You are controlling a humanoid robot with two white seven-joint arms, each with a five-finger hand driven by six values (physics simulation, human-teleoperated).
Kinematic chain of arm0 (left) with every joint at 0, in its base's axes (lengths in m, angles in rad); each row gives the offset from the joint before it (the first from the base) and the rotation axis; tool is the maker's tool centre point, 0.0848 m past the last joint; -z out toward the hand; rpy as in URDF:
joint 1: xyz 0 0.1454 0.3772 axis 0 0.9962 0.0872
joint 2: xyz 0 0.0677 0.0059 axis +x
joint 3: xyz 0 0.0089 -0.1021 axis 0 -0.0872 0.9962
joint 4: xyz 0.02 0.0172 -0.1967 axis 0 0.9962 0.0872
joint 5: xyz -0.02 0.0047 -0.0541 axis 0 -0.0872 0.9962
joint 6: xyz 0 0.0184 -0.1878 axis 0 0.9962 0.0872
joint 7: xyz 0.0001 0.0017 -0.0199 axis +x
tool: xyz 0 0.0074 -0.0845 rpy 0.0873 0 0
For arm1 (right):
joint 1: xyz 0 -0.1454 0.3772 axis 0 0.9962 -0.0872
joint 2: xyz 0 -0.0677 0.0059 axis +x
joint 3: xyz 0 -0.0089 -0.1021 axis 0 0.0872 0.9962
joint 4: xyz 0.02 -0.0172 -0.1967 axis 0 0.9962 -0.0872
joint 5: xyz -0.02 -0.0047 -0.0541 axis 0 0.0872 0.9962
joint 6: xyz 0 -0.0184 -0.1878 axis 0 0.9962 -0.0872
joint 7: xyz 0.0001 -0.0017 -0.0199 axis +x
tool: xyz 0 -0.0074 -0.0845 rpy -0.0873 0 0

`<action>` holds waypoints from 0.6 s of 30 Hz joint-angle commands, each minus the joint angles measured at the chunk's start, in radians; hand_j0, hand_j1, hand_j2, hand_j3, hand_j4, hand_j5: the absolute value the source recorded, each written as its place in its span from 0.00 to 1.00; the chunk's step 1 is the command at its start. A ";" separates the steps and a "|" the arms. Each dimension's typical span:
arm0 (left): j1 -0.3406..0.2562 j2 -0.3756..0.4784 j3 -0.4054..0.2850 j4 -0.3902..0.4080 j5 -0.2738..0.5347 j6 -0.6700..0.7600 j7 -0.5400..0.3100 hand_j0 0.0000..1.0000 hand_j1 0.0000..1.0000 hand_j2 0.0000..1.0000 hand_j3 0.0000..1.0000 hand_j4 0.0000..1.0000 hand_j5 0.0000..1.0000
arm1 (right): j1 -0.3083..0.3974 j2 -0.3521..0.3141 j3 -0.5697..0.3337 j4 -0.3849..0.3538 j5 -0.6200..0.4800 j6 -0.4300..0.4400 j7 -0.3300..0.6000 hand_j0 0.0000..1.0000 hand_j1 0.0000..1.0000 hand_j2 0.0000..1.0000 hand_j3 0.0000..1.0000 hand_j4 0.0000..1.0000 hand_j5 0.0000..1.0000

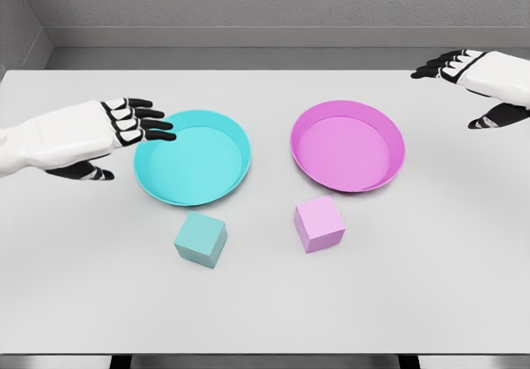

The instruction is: Place the blocks in the corresponding plates according to their colors

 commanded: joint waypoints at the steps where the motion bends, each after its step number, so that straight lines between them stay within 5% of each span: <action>1: 0.000 0.001 -0.002 -0.001 0.006 0.000 -0.009 1.00 1.00 1.00 1.00 1.00 1.00 | 0.000 0.002 -0.002 -0.001 -0.006 0.003 0.000 1.00 1.00 1.00 1.00 1.00 1.00; 4: -0.020 -0.001 -0.012 -0.001 0.006 0.000 -0.038 1.00 1.00 1.00 1.00 1.00 1.00 | 0.000 0.005 -0.034 -0.001 -0.006 0.003 0.002 1.00 1.00 1.00 1.00 1.00 1.00; 7: -0.110 -0.028 -0.129 -0.001 0.003 0.000 -0.159 0.98 0.98 0.98 0.98 0.98 0.98 | -0.002 0.005 -0.062 0.001 -0.006 0.003 0.004 1.00 1.00 1.00 1.00 1.00 1.00; 9: -0.146 -0.053 -0.146 -0.001 0.003 0.000 -0.266 0.98 0.98 0.98 0.98 0.98 0.98 | -0.002 0.008 -0.062 0.001 -0.004 0.003 0.013 1.00 1.00 1.00 1.00 1.00 1.00; 11: -0.169 -0.053 -0.149 -0.002 0.005 0.000 -0.286 0.98 0.98 0.98 0.98 0.98 0.98 | -0.002 0.022 -0.046 -0.033 -0.003 0.003 0.017 1.00 1.00 1.00 1.00 1.00 1.00; 14: -0.241 -0.058 -0.242 -0.002 0.005 0.000 -0.294 0.98 0.98 0.98 0.98 0.98 0.98 | -0.014 0.055 0.115 -0.145 0.000 0.003 0.038 1.00 1.00 1.00 1.00 1.00 1.00; 18: -0.314 -0.077 -0.334 -0.002 0.003 0.000 -0.412 0.96 0.96 0.96 0.96 0.96 0.96 | -0.014 0.055 0.136 -0.206 0.000 0.003 0.038 1.00 1.00 1.00 1.00 1.00 1.00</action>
